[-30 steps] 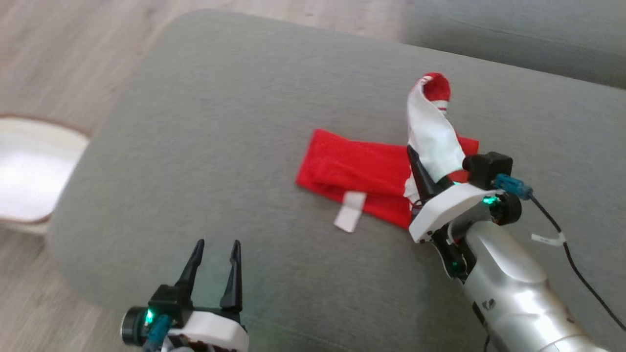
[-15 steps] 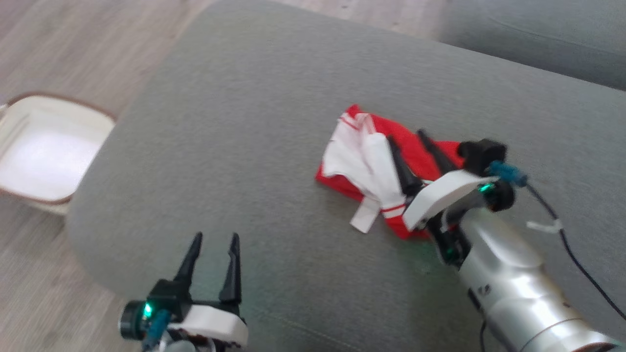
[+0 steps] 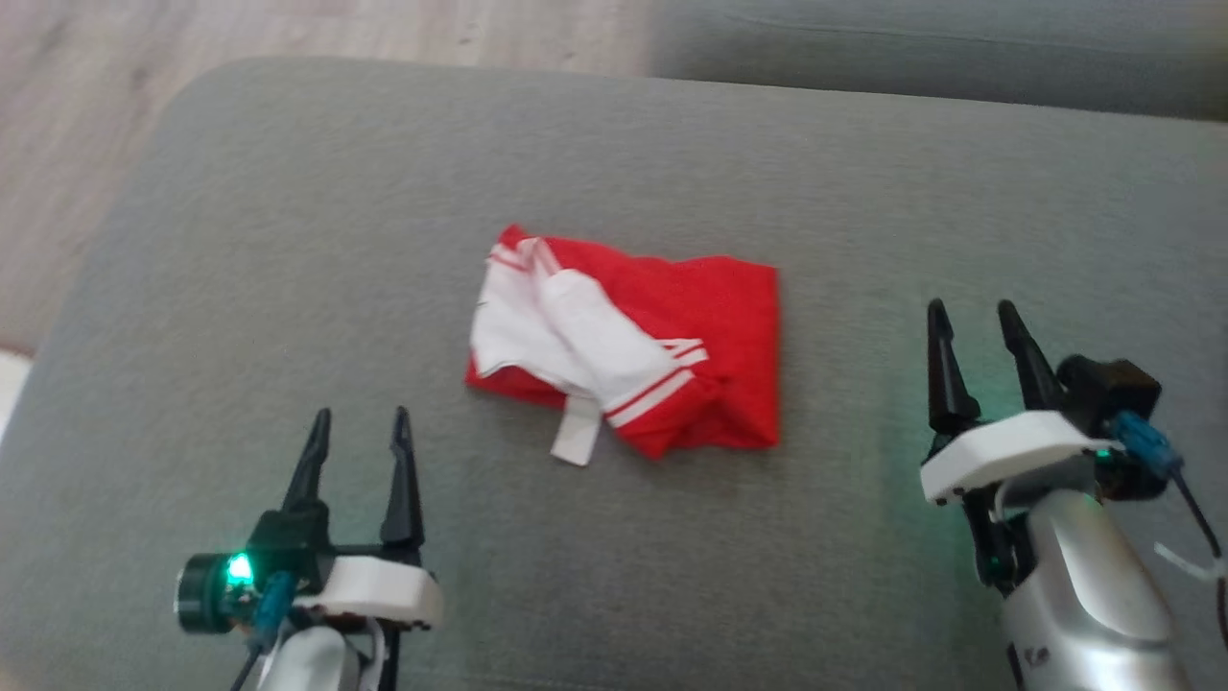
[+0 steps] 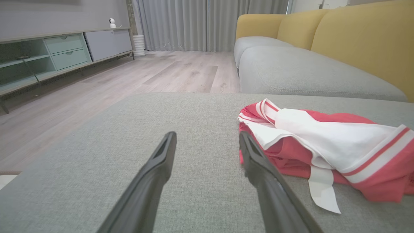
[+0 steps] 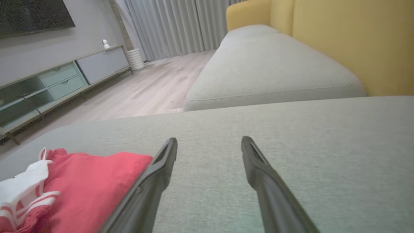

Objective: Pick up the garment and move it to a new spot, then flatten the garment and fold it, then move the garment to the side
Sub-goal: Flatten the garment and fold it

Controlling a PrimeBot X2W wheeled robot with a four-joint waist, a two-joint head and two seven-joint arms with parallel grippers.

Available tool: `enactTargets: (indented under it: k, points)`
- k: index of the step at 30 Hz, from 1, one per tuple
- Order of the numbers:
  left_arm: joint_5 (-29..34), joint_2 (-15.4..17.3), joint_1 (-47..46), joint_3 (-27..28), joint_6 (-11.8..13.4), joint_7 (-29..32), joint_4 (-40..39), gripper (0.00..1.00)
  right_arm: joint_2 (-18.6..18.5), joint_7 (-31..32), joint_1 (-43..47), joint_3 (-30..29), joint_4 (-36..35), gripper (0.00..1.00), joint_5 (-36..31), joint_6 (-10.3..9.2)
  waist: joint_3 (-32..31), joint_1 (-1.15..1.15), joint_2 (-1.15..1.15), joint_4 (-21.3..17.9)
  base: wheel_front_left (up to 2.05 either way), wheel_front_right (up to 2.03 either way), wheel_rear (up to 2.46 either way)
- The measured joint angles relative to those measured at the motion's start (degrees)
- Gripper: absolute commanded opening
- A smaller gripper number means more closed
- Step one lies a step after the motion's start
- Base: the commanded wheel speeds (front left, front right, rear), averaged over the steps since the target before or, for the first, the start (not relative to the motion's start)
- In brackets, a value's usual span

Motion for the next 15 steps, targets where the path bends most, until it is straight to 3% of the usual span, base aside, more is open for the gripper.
enactTargets:
  k: [7, 15]
  points:
    - [2.0, 0.0, 1.3, 4.1, 0.3, 0.0, 1.0, 1.00, 0.2, 0.0, 4.3, -1.0, -3.3, 1.00, -1.9, 0.00, -1.4, 0.00, 0.00, -5.2, 0.00, 0.00, 0.00]
    - [2.4, 0.1, 7.7, 5.9, 0.3, 0.0, 1.2, 1.00, 0.6, 0.0, 10.6, 0.0, -4.7, 1.00, -2.0, 0.00, -4.6, -0.01, 0.00, -7.3, 0.00, 0.00, 0.00]
